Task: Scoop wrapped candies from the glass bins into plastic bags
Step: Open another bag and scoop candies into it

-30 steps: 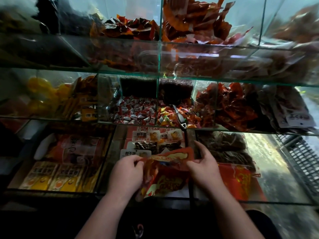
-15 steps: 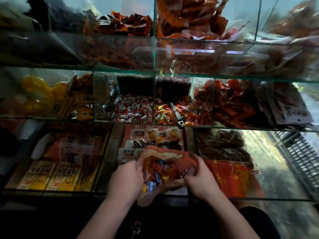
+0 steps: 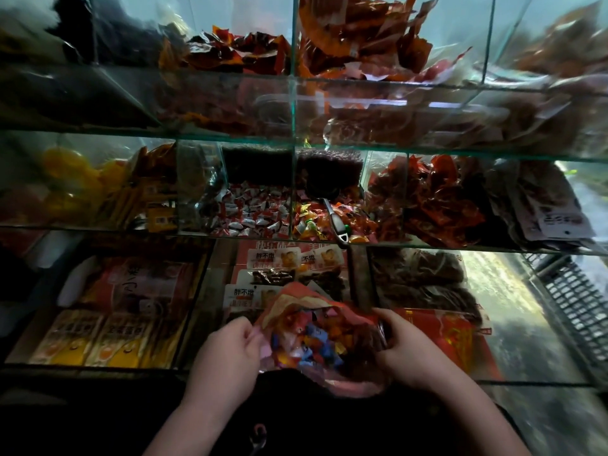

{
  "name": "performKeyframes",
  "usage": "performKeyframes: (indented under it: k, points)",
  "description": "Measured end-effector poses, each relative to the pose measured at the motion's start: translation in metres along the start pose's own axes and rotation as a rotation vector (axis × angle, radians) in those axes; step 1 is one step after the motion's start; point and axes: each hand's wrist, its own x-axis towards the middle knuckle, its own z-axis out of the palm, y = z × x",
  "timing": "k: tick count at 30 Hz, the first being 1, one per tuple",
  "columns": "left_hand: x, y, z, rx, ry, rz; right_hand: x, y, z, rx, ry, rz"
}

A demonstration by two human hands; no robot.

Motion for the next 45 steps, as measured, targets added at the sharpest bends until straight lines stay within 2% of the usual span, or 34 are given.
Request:
performKeyframes:
  k: [3, 7, 14, 16, 20, 22, 25, 26, 29, 30, 32, 34, 36, 38, 42, 45]
  points:
    - [0.003, -0.001, -0.012, -0.032, 0.091, 0.045, -0.001, 0.010, 0.000, 0.029, 0.090, 0.000]
    - [0.017, 0.009, -0.014, 0.188, -0.058, -0.012, 0.003, 0.008, 0.008, -0.266, 0.133, 0.039]
    - [0.019, 0.018, 0.000, 0.021, 0.011, 0.047, 0.022, -0.018, 0.021, -0.319, 0.300, -0.064]
    - [0.018, 0.020, -0.005, -0.043, 0.036, 0.110, 0.024, -0.019, 0.014, -0.268, 0.365, -0.087]
    - [0.017, 0.014, -0.029, -0.109, 0.134, 0.304, 0.018, -0.007, -0.004, 0.076, 0.536, -0.106]
    - [0.015, 0.007, -0.033, -0.045, 0.112, 0.332, 0.011, 0.002, 0.001, 0.031, 0.464, -0.065]
    - [0.010, -0.001, -0.025, 0.030, 0.029, 0.223, 0.002, 0.010, 0.023, -0.099, 0.156, 0.036]
    - [0.009, -0.002, -0.022, 0.029, 0.025, 0.174, 0.000, 0.010, 0.026, -0.105, 0.103, 0.052]
    - [0.011, 0.003, -0.020, 0.083, 0.079, 0.103, -0.005, -0.008, 0.012, -0.123, 0.068, 0.040]
    - [0.012, 0.009, -0.021, 0.080, 0.106, 0.132, -0.005, -0.019, 0.006, -0.158, 0.131, 0.004]
    - [0.015, 0.025, -0.025, 0.014, 0.136, 0.221, -0.002, -0.043, -0.005, -0.183, 0.412, -0.129]
    - [0.019, 0.046, -0.027, -0.121, 0.106, 0.267, 0.007, -0.070, -0.011, -0.098, 0.689, -0.278]
    - [0.023, 0.066, -0.026, -0.217, 0.075, 0.286, 0.026, -0.090, -0.013, -0.112, 0.862, -0.375]
    - [0.027, 0.079, -0.024, -0.298, 0.075, 0.301, 0.048, -0.104, -0.018, -0.176, 0.896, -0.357]
    - [0.033, 0.086, -0.019, -0.419, 0.089, 0.294, 0.089, -0.113, -0.021, -0.263, 0.739, -0.152]
    - [0.038, 0.081, -0.016, -0.469, 0.053, 0.243, 0.103, -0.107, -0.021, -0.227, 0.685, -0.132]
